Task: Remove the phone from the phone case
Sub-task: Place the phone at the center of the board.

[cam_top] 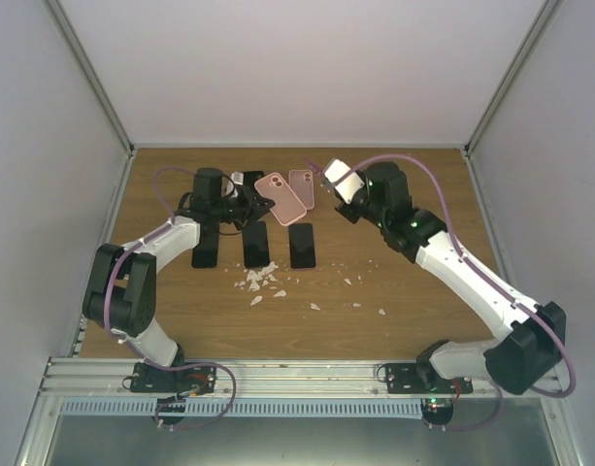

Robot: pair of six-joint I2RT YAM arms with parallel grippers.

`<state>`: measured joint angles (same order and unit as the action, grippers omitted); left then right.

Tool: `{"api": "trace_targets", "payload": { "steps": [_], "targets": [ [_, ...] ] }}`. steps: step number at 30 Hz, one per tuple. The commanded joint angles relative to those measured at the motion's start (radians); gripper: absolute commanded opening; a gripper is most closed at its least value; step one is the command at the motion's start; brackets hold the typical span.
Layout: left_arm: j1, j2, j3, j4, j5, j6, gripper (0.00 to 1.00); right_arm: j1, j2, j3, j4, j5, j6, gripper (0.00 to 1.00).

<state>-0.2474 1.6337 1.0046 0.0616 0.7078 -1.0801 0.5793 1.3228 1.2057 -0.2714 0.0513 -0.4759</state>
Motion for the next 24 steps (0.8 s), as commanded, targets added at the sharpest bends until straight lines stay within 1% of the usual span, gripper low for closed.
{"api": "trace_targets", "payload": {
  "steps": [1,5,9,17,24],
  "targets": [
    [0.022,-0.038,-0.008,0.018,-0.028,0.035,0.00,-0.021,-0.092,-0.110,0.030,0.055,-0.064,0.01],
    [0.030,-0.056,-0.014,0.013,-0.044,0.057,0.00,-0.020,-0.151,-0.268,0.082,0.120,-0.136,0.00],
    [0.034,-0.072,-0.024,0.013,-0.054,0.078,0.00,-0.020,-0.194,-0.373,0.085,0.158,-0.165,0.00],
    [0.051,-0.083,-0.040,0.020,-0.058,0.084,0.00,0.033,-0.192,-0.488,0.105,0.278,-0.216,0.00],
    [0.062,-0.089,-0.056,0.028,-0.055,0.076,0.00,0.131,-0.126,-0.560,0.174,0.457,-0.271,0.00]
  ]
}}
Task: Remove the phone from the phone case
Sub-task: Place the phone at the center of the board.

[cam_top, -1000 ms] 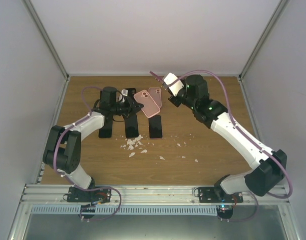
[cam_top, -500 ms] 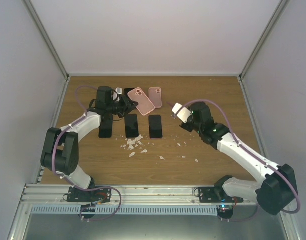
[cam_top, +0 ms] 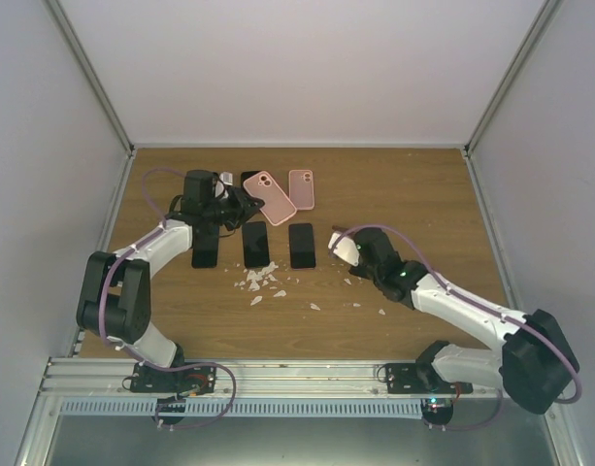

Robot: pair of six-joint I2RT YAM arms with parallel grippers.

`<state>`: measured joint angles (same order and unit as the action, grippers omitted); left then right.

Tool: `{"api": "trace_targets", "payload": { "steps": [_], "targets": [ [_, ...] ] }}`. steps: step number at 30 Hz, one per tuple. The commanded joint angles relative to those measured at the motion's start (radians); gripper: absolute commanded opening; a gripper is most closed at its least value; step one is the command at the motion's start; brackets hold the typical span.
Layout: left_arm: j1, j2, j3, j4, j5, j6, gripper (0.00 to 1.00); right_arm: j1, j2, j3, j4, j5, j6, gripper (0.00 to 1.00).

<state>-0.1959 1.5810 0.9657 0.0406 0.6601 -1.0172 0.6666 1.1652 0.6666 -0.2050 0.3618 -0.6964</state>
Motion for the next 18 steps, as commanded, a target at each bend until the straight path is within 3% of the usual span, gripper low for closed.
{"api": "trace_targets", "payload": {
  "steps": [1,18],
  "targets": [
    [0.012,-0.038,-0.019,0.051,-0.007,0.012,0.00,0.054,0.045,-0.027,0.118,0.170,-0.061,0.00],
    [0.028,-0.050,-0.043,0.062,-0.006,0.002,0.00,0.162,0.281,-0.023,0.175,0.329,-0.055,0.14]
  ]
}}
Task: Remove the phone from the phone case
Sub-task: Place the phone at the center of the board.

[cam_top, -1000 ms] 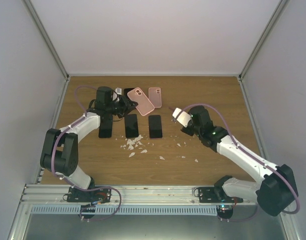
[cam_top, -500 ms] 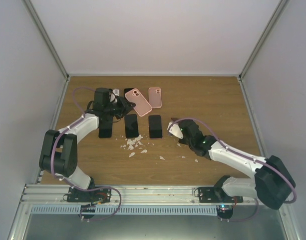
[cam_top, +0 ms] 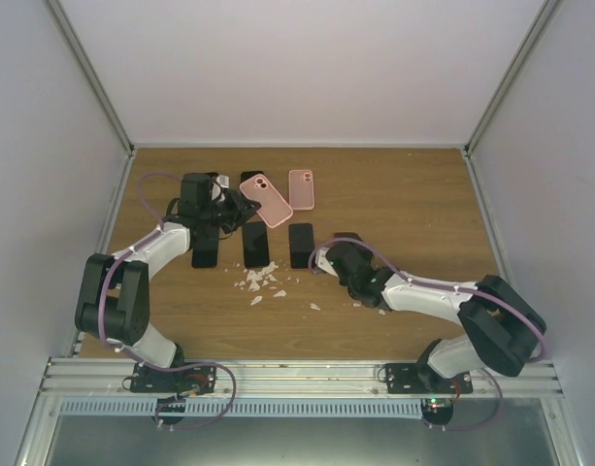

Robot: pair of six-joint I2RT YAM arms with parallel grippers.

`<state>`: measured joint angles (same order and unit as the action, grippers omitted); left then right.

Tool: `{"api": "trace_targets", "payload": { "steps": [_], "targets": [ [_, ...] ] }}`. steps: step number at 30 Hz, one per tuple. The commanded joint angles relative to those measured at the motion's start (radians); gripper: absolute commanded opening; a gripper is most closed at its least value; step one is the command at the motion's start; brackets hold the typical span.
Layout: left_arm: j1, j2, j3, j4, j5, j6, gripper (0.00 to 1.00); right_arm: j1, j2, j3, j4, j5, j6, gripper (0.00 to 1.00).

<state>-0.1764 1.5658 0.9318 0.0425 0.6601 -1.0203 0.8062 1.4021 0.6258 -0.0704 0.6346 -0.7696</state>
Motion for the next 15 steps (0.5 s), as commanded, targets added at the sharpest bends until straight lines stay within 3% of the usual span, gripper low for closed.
{"api": "trace_targets", "payload": {
  "steps": [1,15],
  "targets": [
    [0.009,-0.036,-0.008,0.060,-0.005,0.005,0.00,0.026,0.056,0.021,0.039,0.056,0.023,0.15],
    [0.014,-0.036,-0.015,0.063,-0.008,0.005,0.00,0.054,0.152,0.058,-0.009,0.010,0.097,0.38]
  ]
}}
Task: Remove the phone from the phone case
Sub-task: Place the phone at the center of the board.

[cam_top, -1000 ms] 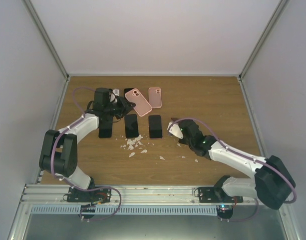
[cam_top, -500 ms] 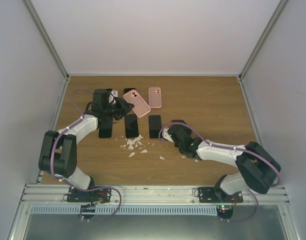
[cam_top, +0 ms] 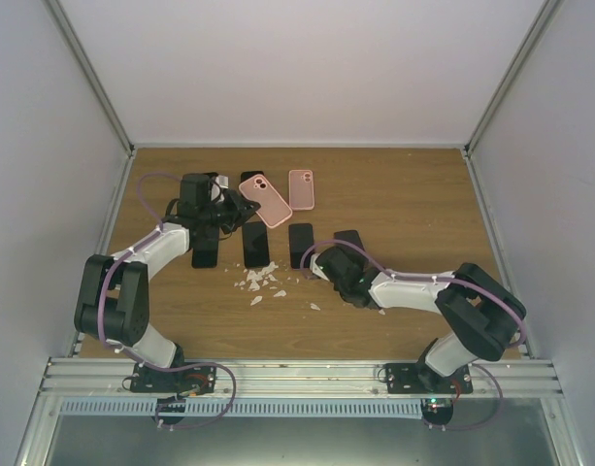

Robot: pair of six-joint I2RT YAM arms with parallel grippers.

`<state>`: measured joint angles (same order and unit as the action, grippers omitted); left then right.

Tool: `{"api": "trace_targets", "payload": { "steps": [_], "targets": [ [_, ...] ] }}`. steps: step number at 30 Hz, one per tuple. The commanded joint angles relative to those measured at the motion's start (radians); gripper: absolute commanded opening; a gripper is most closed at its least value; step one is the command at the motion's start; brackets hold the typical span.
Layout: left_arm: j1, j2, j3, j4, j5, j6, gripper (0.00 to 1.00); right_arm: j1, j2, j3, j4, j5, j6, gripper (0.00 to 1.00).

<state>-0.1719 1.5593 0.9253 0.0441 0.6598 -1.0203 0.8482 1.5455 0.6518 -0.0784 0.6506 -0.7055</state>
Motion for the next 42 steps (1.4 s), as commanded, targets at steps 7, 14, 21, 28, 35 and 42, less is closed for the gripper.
{"api": "trace_targets", "payload": {
  "steps": [7,14,21,28,35,42],
  "targets": [
    [0.010,-0.031,-0.009,0.061,-0.009,0.005,0.00,0.014,0.018,0.050,-0.039,-0.046,0.066,0.46],
    [0.010,-0.033,-0.011,0.059,-0.010,0.007,0.00,0.014,0.029,0.064,-0.055,-0.072,0.080,0.53],
    [0.009,-0.034,-0.010,0.060,-0.010,0.008,0.00,0.014,0.046,0.080,-0.069,-0.081,0.085,0.57],
    [0.010,-0.032,-0.010,0.062,-0.008,0.011,0.00,0.014,0.035,0.095,-0.089,-0.102,0.100,0.69],
    [0.010,-0.035,-0.008,0.059,-0.008,0.017,0.00,0.013,-0.018,0.120,-0.141,-0.160,0.127,0.84],
    [0.011,-0.035,-0.005,0.059,-0.008,0.034,0.00,-0.034,-0.089,0.180,-0.218,-0.279,0.168,0.92]
  ]
}}
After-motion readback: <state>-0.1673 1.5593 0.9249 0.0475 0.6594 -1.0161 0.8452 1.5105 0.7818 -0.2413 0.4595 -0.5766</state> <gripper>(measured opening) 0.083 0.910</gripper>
